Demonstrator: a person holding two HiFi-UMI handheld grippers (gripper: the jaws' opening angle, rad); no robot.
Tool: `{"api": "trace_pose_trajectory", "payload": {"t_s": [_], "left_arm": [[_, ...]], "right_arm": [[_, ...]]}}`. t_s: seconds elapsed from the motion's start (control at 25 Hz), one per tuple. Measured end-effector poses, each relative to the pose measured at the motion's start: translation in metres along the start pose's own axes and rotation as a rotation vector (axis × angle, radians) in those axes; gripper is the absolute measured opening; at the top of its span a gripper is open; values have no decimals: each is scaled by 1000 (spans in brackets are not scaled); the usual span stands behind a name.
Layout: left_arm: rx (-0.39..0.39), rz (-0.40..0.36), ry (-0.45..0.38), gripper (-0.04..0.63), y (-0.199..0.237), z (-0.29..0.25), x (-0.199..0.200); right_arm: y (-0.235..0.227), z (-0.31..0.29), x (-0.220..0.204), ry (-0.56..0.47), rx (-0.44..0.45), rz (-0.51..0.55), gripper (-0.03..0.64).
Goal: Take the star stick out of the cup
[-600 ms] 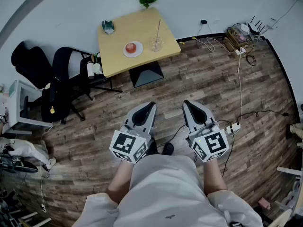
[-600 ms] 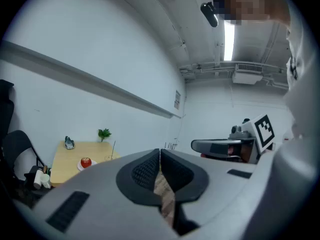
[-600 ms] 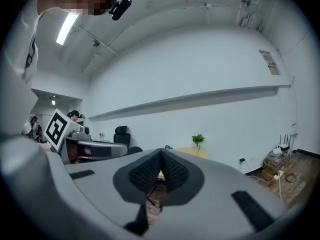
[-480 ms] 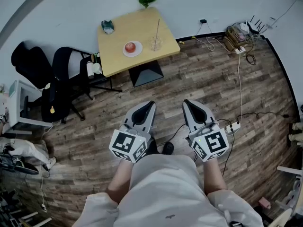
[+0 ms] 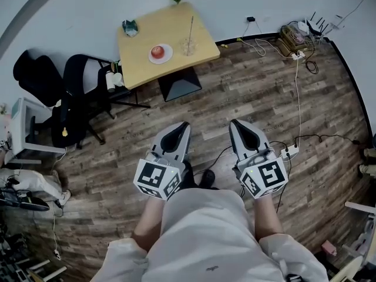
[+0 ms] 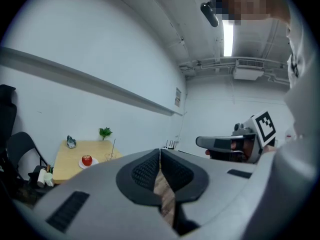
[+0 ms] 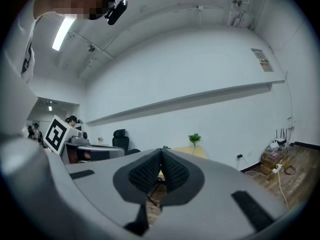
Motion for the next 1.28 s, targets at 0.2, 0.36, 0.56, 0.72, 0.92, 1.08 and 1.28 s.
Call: {"api": "trace_pose_trajectory", "payload": {"t_s": [0.2,0.36,0.56,0.72,0.92,1.08,1.28], "left_arm": [[-2,-3,10,12,-8,-5,-3],[1,-13,8,12,-2,-10,-1],[-10,-13,10,14,10,-23,0],[-14,-22,7,24,25,-39,4],[-30,-34,14,83,49,-63,11],[-34,-30,7,91,73,-81,19],[-45,-22,2,91,104,-103,30]], "right_arm": [[-10,8,-3,8,-6,-1,0],[-16,1,-3,14,-13,4,0],[-25,-13,-4,31,-16,7,2],[-34,-29,-1,47,-17,20,40],[-48,-57,6,54,-25,29,80],[-56,-84,14,58,-28,38,86],[-64,-120,25,58,-34,47,86]]}}
Point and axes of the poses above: the fingertips, and each gripper's own axes: z backward along the fingers, y to its left, x out of its top, the point moved 4 cm from there along z, backward along the fingers, and after that the axes turned 2 degrees about -y, right-handed, at the moved point
